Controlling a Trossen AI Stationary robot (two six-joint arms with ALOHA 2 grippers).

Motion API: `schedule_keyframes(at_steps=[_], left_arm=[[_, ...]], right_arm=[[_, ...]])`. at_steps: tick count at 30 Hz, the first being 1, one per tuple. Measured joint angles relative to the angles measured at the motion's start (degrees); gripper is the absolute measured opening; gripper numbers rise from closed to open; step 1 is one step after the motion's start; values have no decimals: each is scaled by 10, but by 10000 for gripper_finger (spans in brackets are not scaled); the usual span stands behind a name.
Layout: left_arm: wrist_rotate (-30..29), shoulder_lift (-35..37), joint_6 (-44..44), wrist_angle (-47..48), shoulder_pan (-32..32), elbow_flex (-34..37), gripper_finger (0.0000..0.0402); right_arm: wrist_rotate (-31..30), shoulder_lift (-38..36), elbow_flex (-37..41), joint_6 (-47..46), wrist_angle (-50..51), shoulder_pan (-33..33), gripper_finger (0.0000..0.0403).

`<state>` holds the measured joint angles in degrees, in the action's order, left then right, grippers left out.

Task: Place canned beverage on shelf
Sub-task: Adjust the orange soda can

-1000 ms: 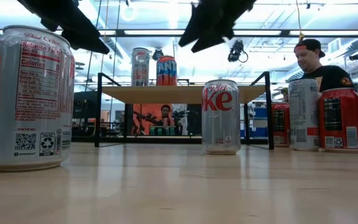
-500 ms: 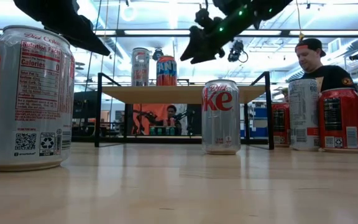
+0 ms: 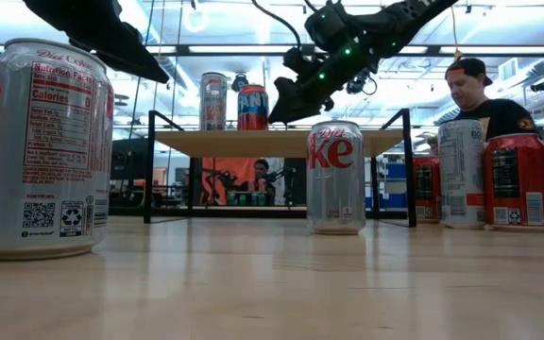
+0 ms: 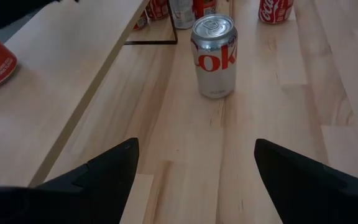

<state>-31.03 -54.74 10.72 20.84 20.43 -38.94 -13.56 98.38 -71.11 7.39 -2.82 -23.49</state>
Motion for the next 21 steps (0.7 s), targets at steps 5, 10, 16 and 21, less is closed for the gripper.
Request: schedule_keyframes(at_steps=[5,10,16,21], left_arm=[[0,0,0,-1,0,0,329],[0,0,0,-9,0,0,329],[0,0,9,-8,4,0,329],[2,0,9,-8,4,0,329]], right_arm=[[32,0,0,-8,-9,-12,272],[43,24,-1,-11,-47,-13,254],[34,37,0,-9,-60,-13,248],[34,35,0,-9,-50,-14,248]])
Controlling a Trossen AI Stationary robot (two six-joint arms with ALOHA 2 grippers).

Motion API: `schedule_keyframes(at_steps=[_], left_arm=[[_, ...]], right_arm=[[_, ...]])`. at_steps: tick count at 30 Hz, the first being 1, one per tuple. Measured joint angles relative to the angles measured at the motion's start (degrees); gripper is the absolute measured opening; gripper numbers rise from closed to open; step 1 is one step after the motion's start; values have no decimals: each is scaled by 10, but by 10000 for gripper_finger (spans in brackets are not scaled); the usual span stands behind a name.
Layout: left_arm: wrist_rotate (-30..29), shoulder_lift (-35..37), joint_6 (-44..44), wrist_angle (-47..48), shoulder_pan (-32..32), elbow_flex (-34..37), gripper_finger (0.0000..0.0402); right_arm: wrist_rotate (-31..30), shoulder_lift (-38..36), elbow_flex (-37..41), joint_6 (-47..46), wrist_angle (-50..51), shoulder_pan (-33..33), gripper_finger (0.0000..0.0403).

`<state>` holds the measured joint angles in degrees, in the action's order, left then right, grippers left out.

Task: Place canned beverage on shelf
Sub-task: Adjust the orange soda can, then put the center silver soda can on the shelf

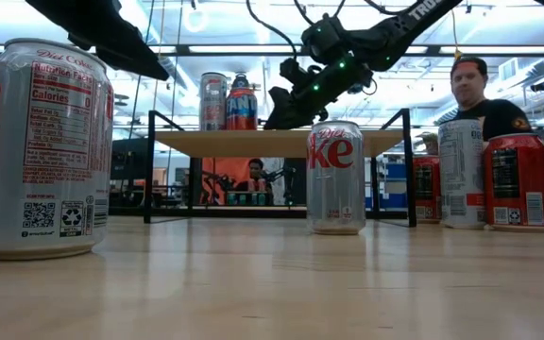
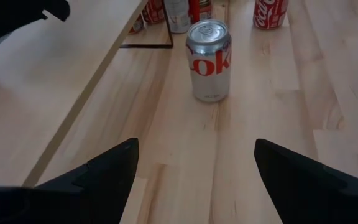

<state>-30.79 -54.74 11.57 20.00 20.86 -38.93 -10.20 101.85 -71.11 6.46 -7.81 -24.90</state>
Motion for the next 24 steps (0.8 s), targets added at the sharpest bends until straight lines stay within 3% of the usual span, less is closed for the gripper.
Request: schedule_keyframes(at_steps=[5,16,24], left_arm=[[3,0,3,7,0,0,329],[1,0,7,7,-12,0,329],[2,0,13,-7,-3,0,329]], right_arm=[[-7,-27,0,0,59,32,248],[-21,-51,0,15,138,183,253],[-72,-51,0,-12,208,280,302]])
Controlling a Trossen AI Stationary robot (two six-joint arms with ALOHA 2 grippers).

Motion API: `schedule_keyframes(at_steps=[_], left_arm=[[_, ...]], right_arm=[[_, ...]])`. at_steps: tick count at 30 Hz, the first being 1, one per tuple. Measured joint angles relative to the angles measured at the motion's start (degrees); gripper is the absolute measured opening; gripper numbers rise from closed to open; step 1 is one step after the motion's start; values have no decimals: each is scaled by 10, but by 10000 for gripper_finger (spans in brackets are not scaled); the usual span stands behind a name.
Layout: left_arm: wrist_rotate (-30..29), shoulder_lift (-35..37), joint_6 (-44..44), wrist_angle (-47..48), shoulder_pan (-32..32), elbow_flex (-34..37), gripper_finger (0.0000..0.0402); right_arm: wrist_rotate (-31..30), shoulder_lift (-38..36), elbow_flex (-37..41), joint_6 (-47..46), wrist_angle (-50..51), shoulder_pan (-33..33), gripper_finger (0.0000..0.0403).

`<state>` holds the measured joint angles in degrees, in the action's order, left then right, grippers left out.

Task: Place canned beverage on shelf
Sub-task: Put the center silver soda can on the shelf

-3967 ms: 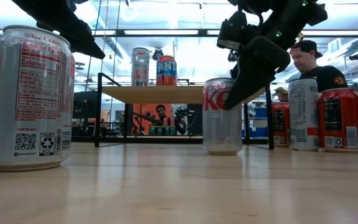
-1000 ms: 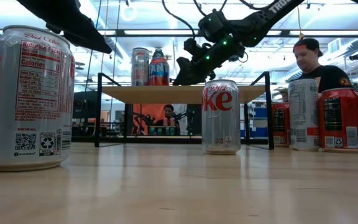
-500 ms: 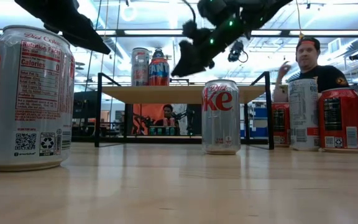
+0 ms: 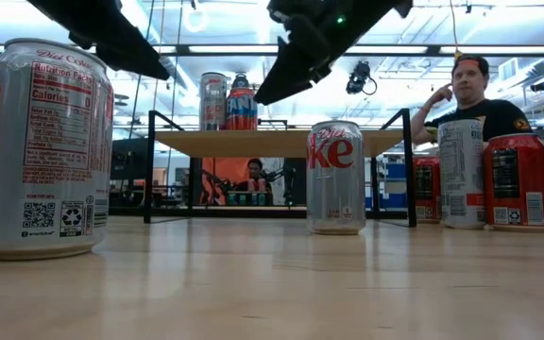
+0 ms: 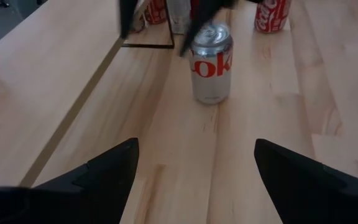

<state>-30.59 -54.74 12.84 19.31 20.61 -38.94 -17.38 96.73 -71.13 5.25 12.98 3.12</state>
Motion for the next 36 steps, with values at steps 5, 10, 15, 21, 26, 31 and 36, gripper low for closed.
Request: schedule_keyframes(at_steps=[5,10,15,21,26,31,36], left_arm=[[2,0,1,-4,0,0,329],[3,0,7,-5,0,0,329],[6,0,10,-5,0,0,329],[17,0,11,-2,0,0,329],[19,0,13,1,0,0,329],[19,0,16,6,0,0,329],[19,0,16,5,0,0,329]], right_arm=[[-12,0,0,-97,39,37,340],[-49,6,0,-191,108,60,349],[-119,5,0,-222,146,93,346],[-140,5,13,-273,158,113,341],[-160,5,41,-313,156,121,341],[-173,4,67,-330,133,129,340],[-151,3,79,-337,120,129,323]])
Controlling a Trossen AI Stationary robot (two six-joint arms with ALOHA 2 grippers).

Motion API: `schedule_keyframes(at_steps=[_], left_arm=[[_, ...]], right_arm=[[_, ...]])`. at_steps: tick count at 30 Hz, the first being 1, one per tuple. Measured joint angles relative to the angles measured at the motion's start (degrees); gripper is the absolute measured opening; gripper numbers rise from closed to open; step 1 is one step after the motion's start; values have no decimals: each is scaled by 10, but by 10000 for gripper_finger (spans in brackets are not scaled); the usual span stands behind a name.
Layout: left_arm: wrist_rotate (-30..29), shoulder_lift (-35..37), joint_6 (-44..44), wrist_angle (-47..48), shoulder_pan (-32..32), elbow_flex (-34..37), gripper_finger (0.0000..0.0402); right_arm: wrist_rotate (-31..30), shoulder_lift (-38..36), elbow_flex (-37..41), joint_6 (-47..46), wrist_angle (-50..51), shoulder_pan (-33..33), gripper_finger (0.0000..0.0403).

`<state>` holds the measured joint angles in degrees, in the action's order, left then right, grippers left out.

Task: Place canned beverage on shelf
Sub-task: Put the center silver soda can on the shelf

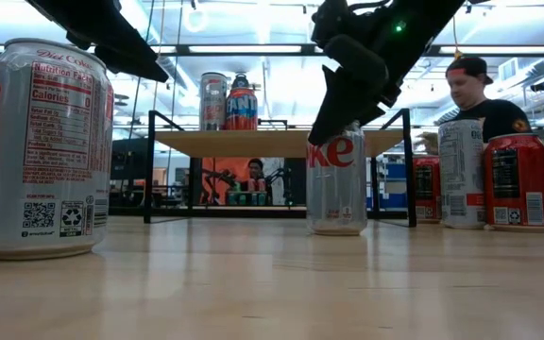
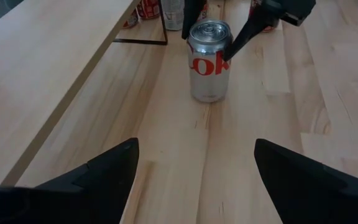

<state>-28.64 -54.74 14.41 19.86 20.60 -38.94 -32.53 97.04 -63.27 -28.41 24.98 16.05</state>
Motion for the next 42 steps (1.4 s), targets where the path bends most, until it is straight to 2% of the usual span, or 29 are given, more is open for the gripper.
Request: schedule_keyframes(at_steps=[5,9,17,23,27,33,42], left_arm=[[0,0,0,0,0,0,329],[0,0,0,0,0,0,329],[0,0,-4,-1,0,0,329],[0,0,-9,-2,-2,0,329],[0,0,-10,-3,-2,0,329],[25,-6,-6,-23,-2,0,329],[24,-5,-37,-45,-19,-1,329]], right_arm=[[22,-1,0,37,-7,-7,296],[58,-3,0,84,-27,-22,295],[172,-64,2,183,-77,-71,296],[182,-84,-4,242,-87,-105,298],[203,-83,-41,268,-94,-125,298],[239,-69,-121,309,-54,-165,298],[273,-9,-255,372,25,-217,298]])
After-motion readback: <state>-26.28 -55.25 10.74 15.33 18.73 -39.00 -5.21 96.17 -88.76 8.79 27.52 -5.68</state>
